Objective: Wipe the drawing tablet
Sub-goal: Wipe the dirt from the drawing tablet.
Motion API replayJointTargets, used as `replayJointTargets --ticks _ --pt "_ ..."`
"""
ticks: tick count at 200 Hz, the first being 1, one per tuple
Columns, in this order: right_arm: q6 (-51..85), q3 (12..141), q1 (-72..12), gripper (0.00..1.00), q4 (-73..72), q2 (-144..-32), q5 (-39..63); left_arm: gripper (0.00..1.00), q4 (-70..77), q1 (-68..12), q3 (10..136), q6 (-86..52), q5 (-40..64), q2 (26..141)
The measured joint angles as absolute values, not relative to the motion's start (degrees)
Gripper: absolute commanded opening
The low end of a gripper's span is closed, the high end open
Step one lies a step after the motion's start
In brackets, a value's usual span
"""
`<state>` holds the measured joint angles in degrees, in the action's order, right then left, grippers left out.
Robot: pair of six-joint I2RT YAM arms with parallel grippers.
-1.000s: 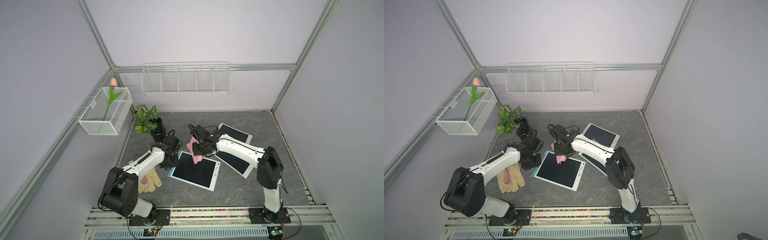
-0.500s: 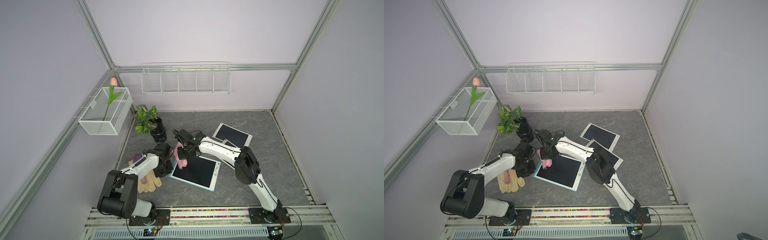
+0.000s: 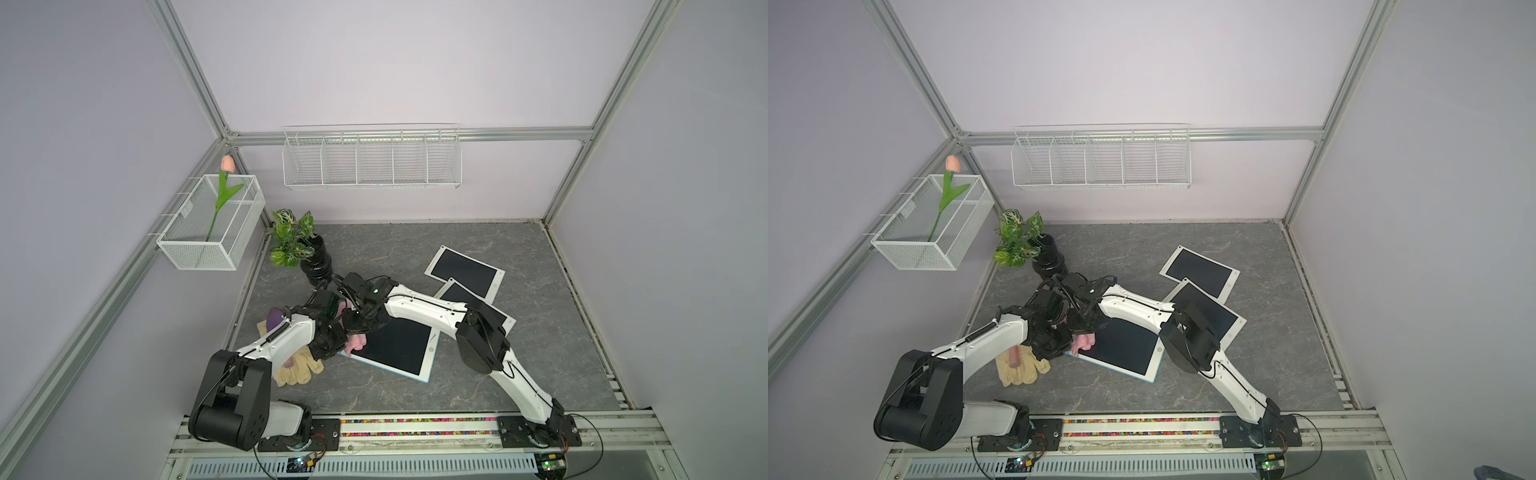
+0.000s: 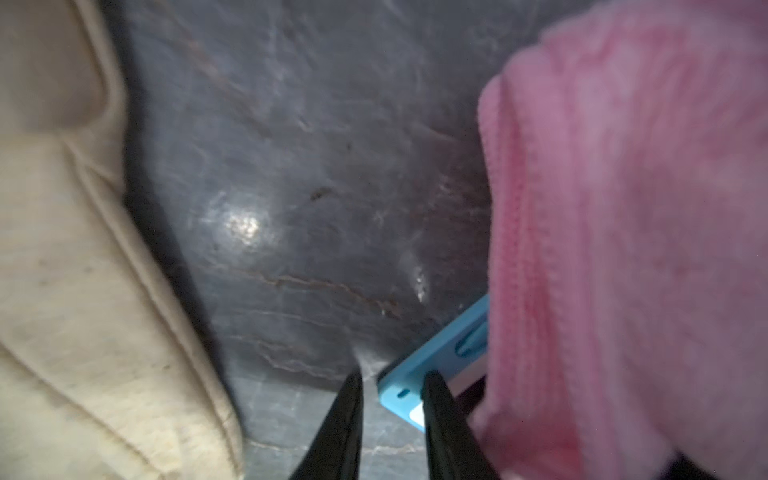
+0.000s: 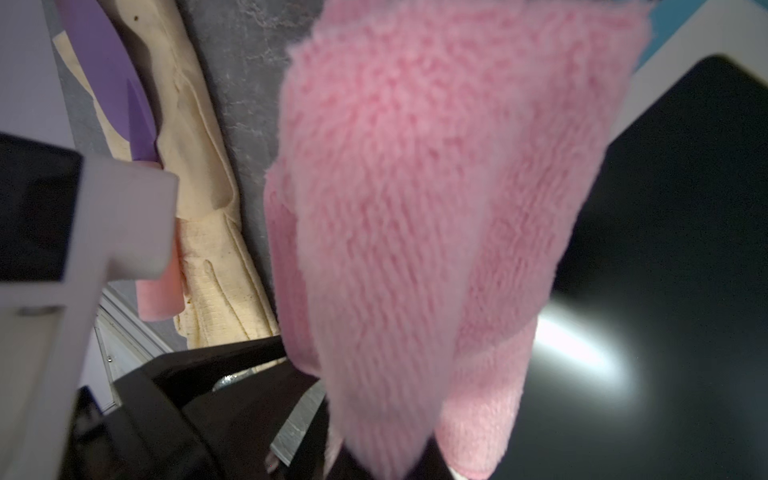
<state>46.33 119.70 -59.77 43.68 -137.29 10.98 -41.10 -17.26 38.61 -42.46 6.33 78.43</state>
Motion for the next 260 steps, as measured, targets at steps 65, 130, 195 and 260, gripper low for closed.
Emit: replayJointTargets --ticks 65,130,195,260 --pt "46.9 120.0 -56.3 0.07 42.7 -139.2 12.5 0.28 -39.5 -17.3 38.3 -42.5 6.9 78.8" --pt "46.5 125.1 -51.2 0.07 44.2 -141.8 11.4 0.27 -38.9 -17.3 38.1 -42.5 7.0 78.6" --pt "48.9 115.8 -58.4 0.07 39.4 -137.4 12.5 0.27 -39.4 -17.0 38.0 -42.0 6.9 78.4" --pt "47.9 123.2 -47.2 0.07 42.2 -140.8 11.4 0.27 -39.4 -17.4 38.0 -42.0 6.5 78.4"
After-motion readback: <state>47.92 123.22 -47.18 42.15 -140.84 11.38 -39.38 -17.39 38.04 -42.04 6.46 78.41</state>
